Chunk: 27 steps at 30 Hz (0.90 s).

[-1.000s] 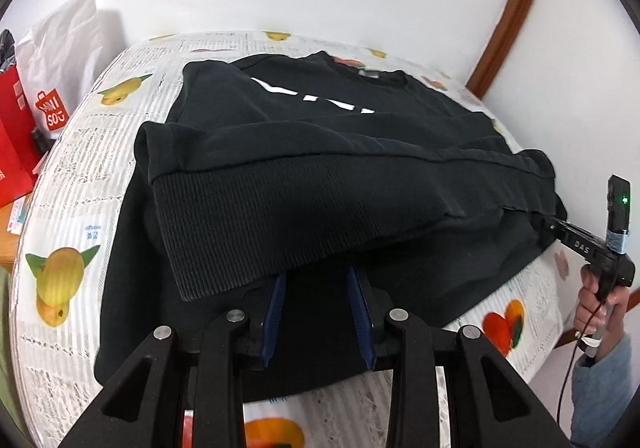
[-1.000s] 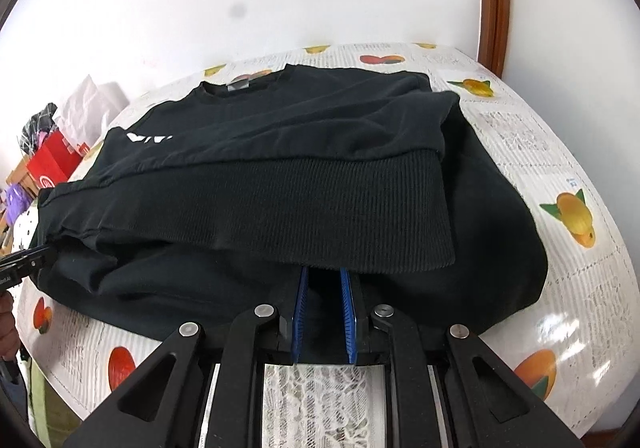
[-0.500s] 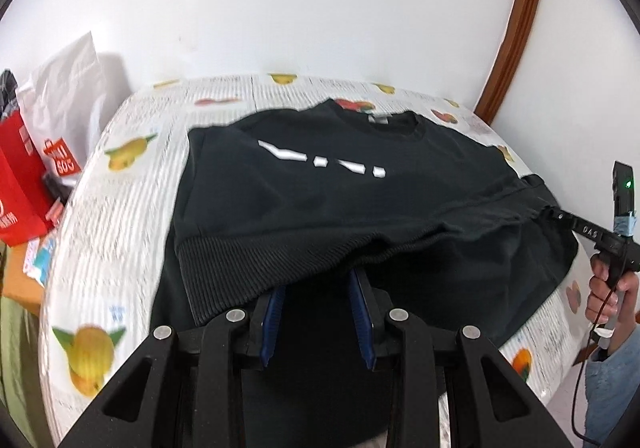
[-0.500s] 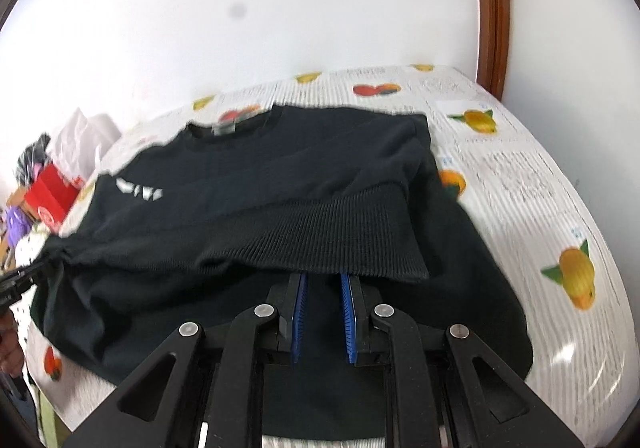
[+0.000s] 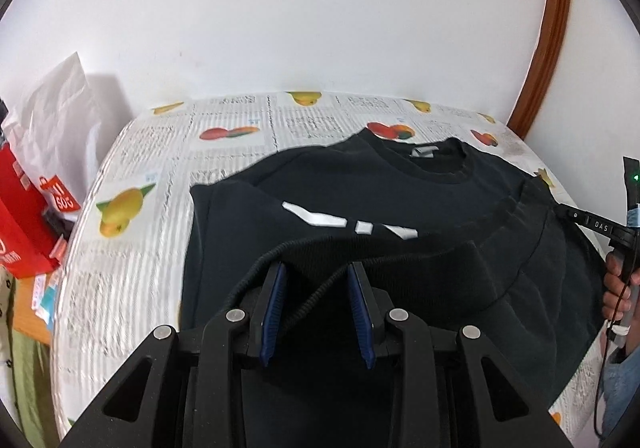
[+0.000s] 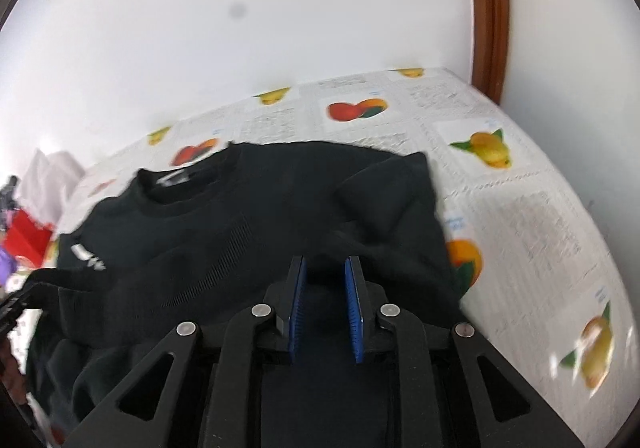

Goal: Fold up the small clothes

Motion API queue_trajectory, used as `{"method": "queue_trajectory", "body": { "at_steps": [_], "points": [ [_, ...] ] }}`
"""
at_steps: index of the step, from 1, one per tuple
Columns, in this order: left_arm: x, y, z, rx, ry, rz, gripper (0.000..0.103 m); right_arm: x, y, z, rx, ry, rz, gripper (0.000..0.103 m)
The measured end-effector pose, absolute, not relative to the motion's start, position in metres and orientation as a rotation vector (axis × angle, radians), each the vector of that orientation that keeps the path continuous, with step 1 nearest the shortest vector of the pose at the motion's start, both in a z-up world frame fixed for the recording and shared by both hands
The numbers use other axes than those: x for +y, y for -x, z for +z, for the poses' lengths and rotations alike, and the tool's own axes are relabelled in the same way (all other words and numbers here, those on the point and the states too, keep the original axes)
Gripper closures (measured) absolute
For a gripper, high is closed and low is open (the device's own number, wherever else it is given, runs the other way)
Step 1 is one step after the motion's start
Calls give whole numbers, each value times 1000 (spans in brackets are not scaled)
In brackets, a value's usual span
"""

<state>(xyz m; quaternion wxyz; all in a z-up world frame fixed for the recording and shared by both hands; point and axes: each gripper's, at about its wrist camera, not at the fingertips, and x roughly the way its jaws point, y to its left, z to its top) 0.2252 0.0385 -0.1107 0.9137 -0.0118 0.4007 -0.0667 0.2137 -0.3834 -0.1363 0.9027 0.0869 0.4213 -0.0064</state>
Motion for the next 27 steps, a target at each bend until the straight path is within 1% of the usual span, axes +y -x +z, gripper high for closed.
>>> {"method": "queue_trajectory", "body": {
  "at_steps": [1, 2, 3, 4, 5, 6, 9, 12, 13, 14, 15, 18, 22, 25, 26, 27],
  "points": [
    [43, -225, -108, 815, 33, -138, 73, -385, -216, -136, 875, -171, -18, 83],
    [48, -224, -104, 802, 47, -135, 71, -388, -217, -136, 874, -165, -18, 82],
    [53, -222, -101, 793, 55, -130, 67, -391, -217, -133, 867, -162, -18, 75],
    [60, -220, -98, 781, 67, -131, 65, -394, -218, -132, 862, -159, -22, 62],
    [64, -219, -97, 775, 73, -132, 59, -397, -218, -130, 852, -155, -28, 56],
    [67, -218, -96, 771, 78, -132, 57, -399, -218, -129, 841, -152, -26, 51],
    [72, -215, -97, 781, 72, -145, 57, -399, -226, -130, 859, -133, -7, 51],
    [76, -206, -93, 750, 59, -155, 57, -394, -234, -136, 888, -111, 8, 51],
    [78, -204, -90, 736, 68, -148, 54, -392, -238, -139, 899, -101, 10, 51],
    [83, -201, -87, 720, 83, -140, 47, -391, -240, -142, 909, -95, 11, 51],
    [84, -200, -86, 713, 92, -143, 44, -390, -243, -145, 918, -91, 11, 51],
    [87, -204, -91, 746, 82, -143, 44, -386, -249, -152, 938, -85, 22, 51],
    [86, -217, -110, 817, 37, -122, 45, -381, -255, -155, 951, -69, 30, 51],
    [87, -229, -129, 886, 49, -131, 45, -379, -259, -158, 969, -60, 34, 51],
    [86, -234, -136, 906, 58, -142, 56, -378, -261, -158, 973, -59, 38, 51],
    [84, -237, -139, 919, 59, -152, 76, -378, -262, -159, 978, -59, 41, 52]
  ]
}}
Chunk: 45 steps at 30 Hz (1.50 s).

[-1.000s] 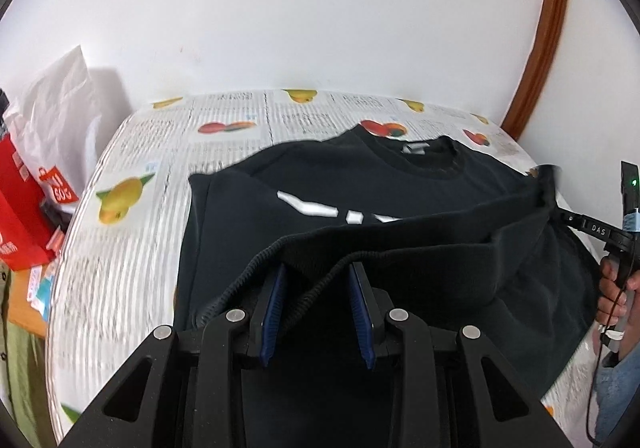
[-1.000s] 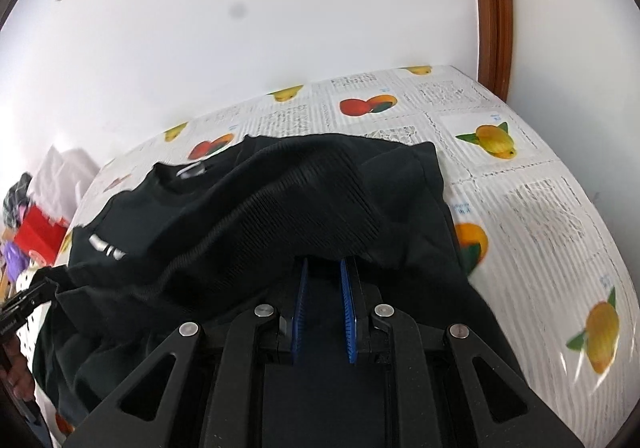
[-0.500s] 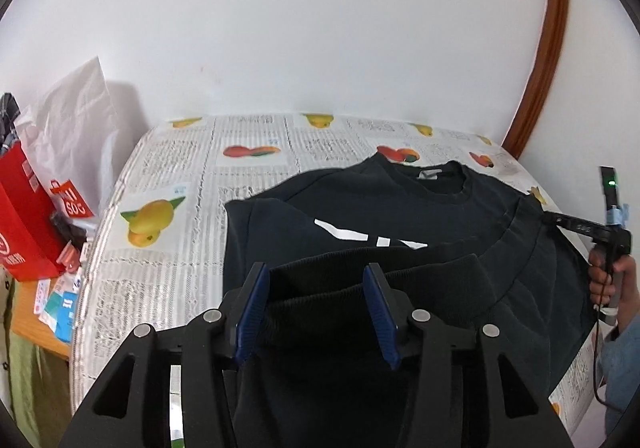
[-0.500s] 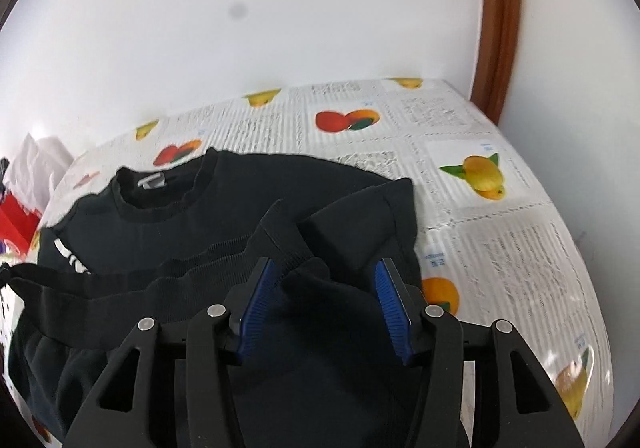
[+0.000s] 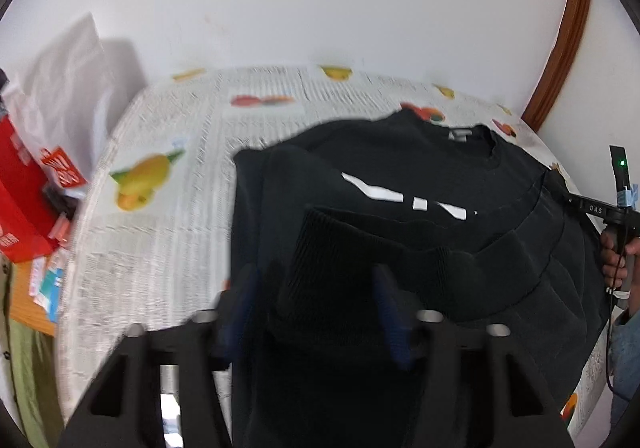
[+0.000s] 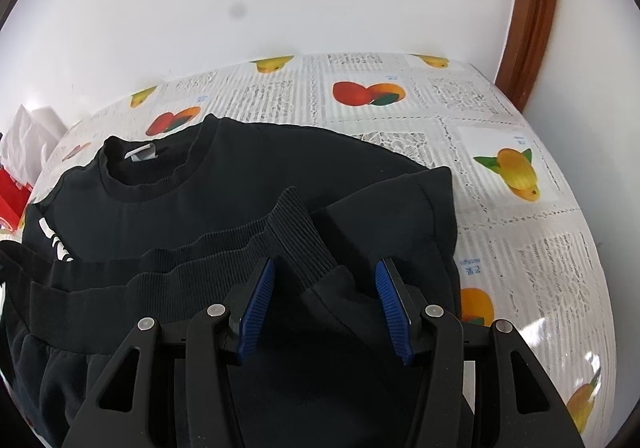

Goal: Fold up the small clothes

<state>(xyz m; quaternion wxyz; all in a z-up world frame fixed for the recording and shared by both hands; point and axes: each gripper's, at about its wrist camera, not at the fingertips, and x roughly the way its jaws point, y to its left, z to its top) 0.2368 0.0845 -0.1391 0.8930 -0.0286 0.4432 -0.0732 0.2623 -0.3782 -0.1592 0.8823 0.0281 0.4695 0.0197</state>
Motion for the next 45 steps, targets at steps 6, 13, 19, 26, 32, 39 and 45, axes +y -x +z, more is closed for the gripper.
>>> {"method": "queue_trajectory", "body": {
  "at_steps": [6, 13, 19, 26, 32, 39, 45],
  "points": [
    [75, -236, -108, 787, 40, -185, 97, -367, -263, -146, 923, 4, 125, 88],
    [75, -267, -94, 738, 74, -117, 97, -409, -245, -87, 632, -157, 84, 88],
    [60, -298, -128, 829, 31, -55, 97, -414, -285, -143, 837, -145, -33, 88],
    [59, -306, -152, 880, 2, -30, 97, -411, -302, -168, 900, -82, -63, 88],
    [58, -304, -152, 879, 0, -26, 93, -410, -302, -168, 919, -68, -61, 81],
    [60, -290, -144, 876, 0, -3, 76, -395, -278, -145, 892, -33, -88, 65],
    [68, -264, -136, 877, 22, -19, 70, -366, -247, -115, 854, -5, -55, 58]
  ]
}}
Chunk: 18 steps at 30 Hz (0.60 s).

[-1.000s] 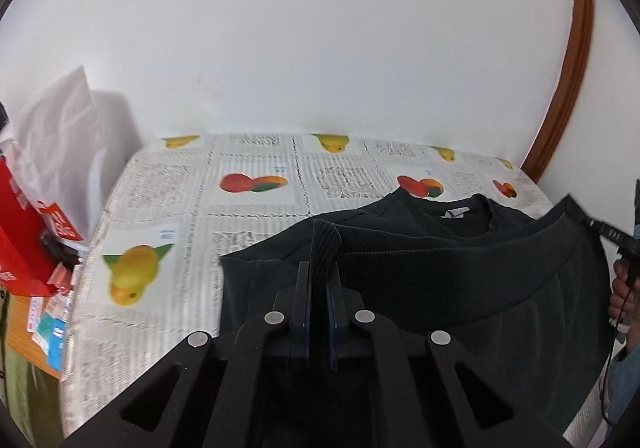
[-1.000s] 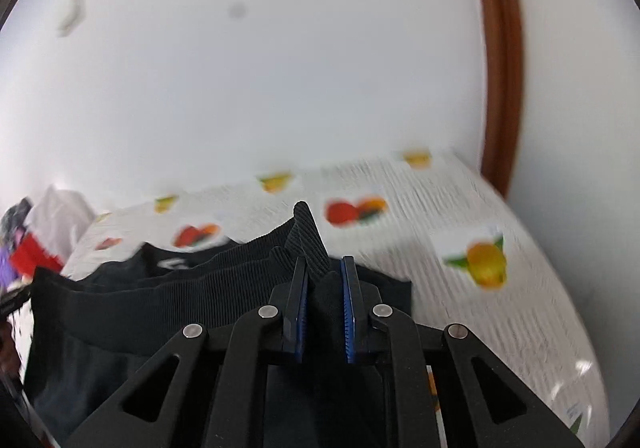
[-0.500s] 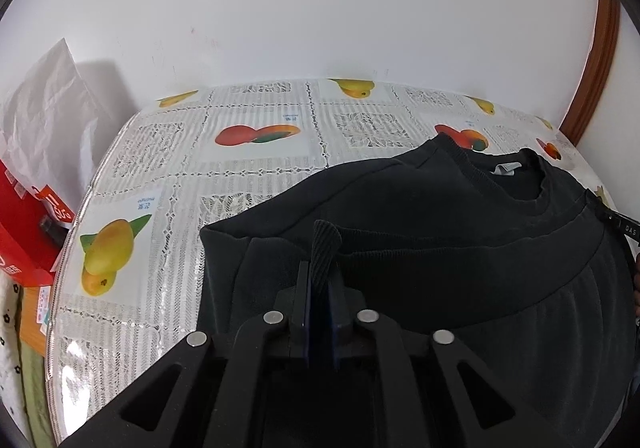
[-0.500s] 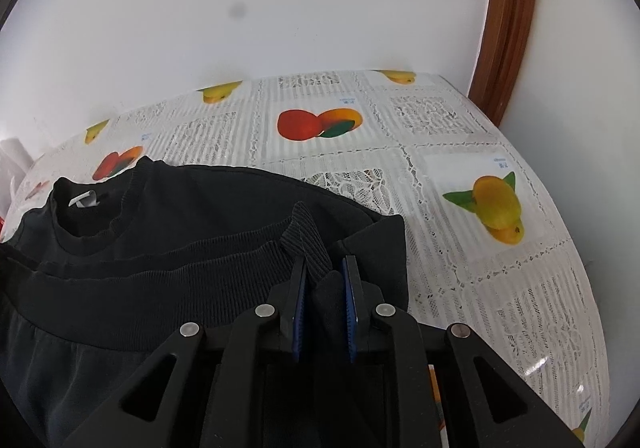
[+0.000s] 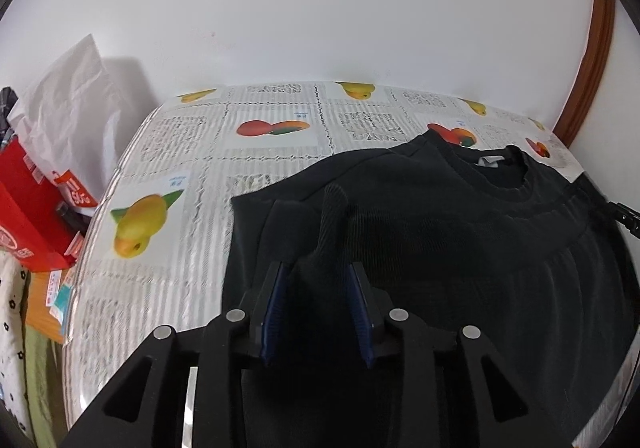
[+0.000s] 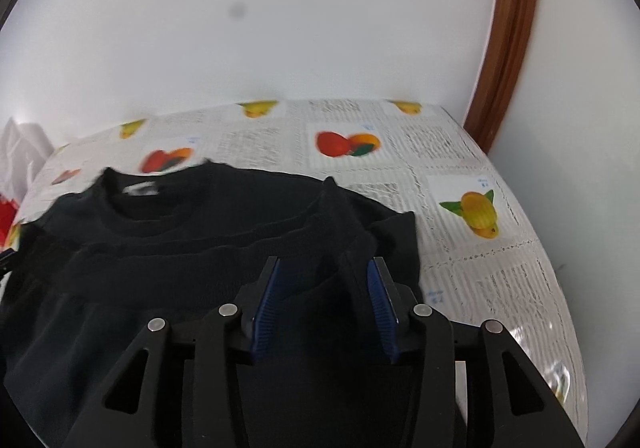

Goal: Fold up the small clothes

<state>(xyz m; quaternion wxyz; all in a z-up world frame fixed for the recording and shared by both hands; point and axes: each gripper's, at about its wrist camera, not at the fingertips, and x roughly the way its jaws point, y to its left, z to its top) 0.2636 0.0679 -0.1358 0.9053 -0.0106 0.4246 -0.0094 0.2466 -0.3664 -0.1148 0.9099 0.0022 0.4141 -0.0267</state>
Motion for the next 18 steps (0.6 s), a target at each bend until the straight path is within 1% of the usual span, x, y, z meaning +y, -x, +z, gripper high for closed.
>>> {"method": "queue_trajectory", "body": {
  "at_steps": [1, 3, 4, 6, 12, 18],
  "points": [
    [71, -256, -134, 877, 33, -25, 68, -358, -239, -108, 847, -5, -34, 57],
    [77, -243, -131, 876, 53, -36, 59, -344, -226, -98, 830, -13, -8, 54],
    [82, -233, -129, 870, 68, -40, 57, -336, -220, -95, 822, -15, 8, 53],
    [89, -219, -126, 863, 86, -42, 49, -319, -207, -90, 812, -10, 39, 53],
    [112, -169, -128, 871, 112, -23, 49, -264, -171, -92, 830, -16, 146, 53],
    [143, -134, -133, 905, 147, 58, 48, -177, -120, -99, 842, 96, 305, 51]
  ]
}}
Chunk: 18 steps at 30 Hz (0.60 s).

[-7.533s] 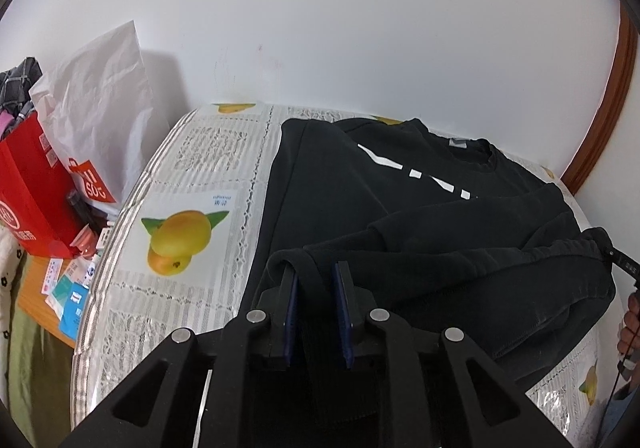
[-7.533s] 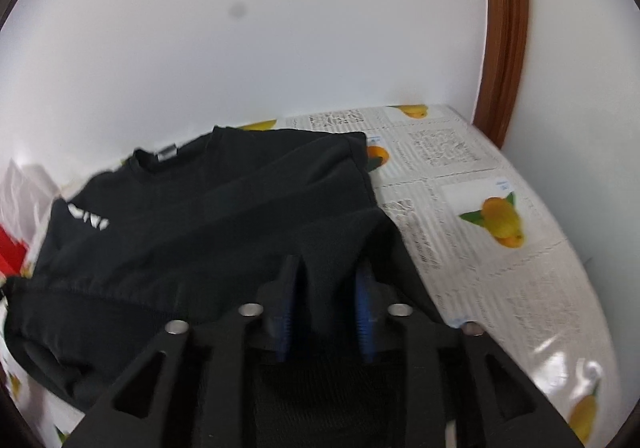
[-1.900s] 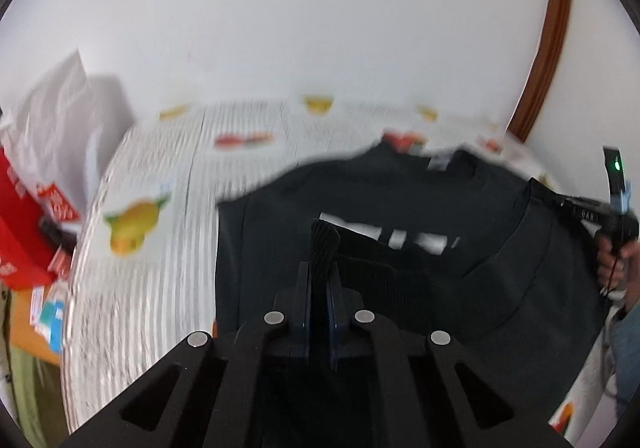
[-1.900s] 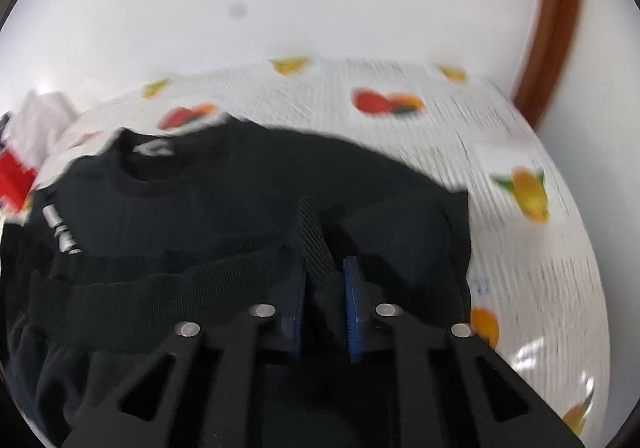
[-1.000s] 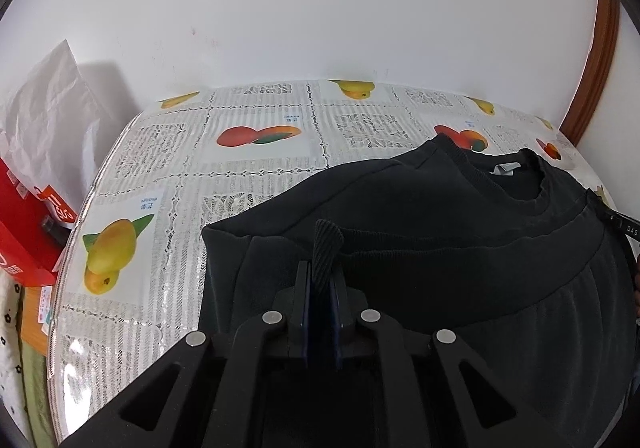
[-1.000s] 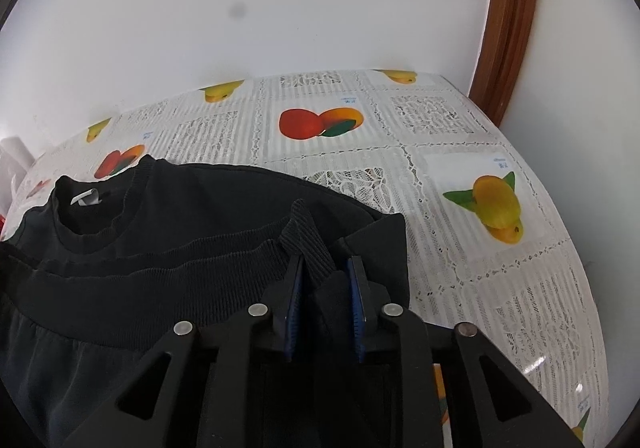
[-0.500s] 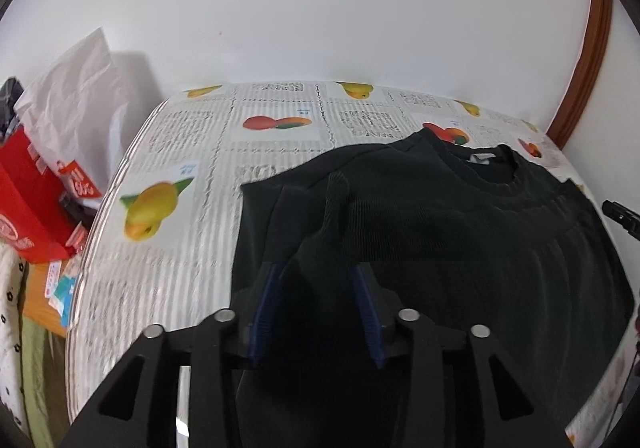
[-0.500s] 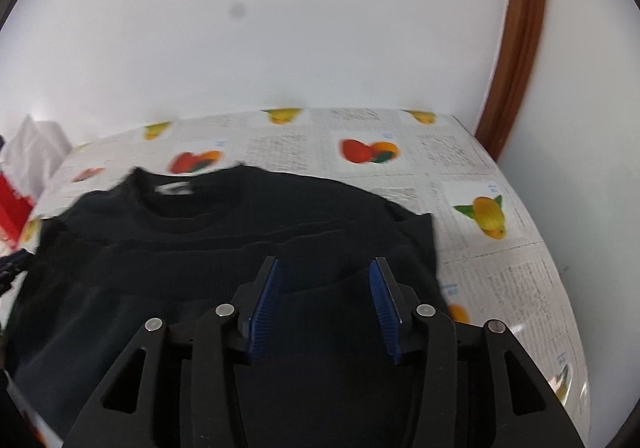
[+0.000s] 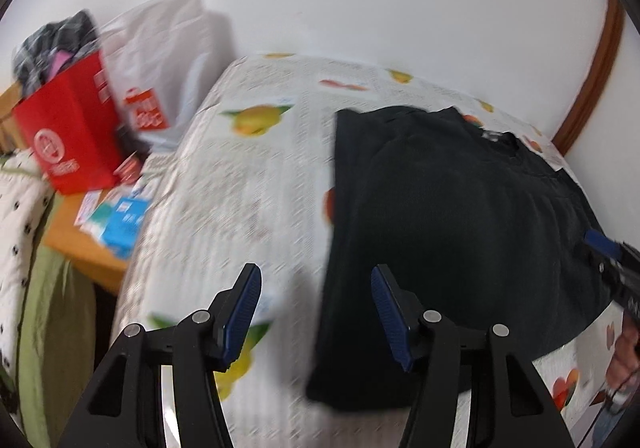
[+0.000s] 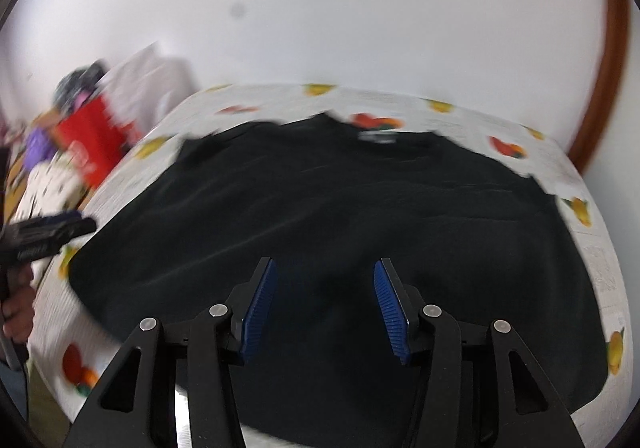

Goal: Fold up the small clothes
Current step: 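Grasp one end of the folded sweatshirt with the right gripper and lift it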

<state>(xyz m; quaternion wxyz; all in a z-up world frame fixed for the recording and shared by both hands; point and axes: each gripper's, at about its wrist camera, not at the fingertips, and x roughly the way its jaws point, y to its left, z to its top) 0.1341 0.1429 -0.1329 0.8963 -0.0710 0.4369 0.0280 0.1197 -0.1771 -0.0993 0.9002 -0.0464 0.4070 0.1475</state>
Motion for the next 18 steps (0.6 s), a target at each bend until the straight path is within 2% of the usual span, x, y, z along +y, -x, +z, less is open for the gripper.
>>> {"method": "queue_trajectory", "body": {
  "at_steps": [4, 10, 18],
  "points": [
    [163, -120, -139, 948, 163, 98, 48, -119, -88, -104, 856, 92, 424, 45],
    [194, -105, -144, 964, 215, 103, 48, -30, -42, -111, 805, 250, 567, 36],
    [221, -95, -147, 935, 282, 85, 48, 38, -36, -151, 813, 442, 550, 35]
  ]
}}
